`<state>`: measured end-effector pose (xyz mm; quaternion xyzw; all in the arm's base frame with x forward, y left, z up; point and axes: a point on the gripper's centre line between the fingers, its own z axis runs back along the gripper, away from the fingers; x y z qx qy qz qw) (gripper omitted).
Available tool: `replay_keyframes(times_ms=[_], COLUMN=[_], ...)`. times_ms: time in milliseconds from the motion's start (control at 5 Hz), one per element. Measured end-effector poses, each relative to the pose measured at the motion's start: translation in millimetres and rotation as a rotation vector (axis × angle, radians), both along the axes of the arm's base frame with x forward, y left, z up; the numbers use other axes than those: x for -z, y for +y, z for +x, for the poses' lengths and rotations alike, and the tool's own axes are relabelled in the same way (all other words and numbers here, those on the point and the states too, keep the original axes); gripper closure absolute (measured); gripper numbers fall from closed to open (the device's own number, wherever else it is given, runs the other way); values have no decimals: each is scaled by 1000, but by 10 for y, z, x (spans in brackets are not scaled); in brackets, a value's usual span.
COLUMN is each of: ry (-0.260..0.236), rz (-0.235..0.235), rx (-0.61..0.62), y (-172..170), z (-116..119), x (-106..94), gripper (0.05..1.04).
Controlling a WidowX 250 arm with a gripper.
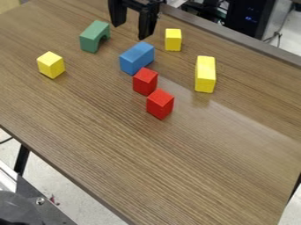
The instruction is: Put the blue rectangular block on top of the green arch on the left side of the table
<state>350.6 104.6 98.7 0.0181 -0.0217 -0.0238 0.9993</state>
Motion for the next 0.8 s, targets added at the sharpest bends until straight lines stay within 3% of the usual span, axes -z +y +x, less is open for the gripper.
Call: replay_keyframes(times_ms=[200,800], ry=[36,6], rz=[-12,-18], rx=[-4,1], y=[-5,26], z=[-29,0], x=[132,223], gripper=[86,86])
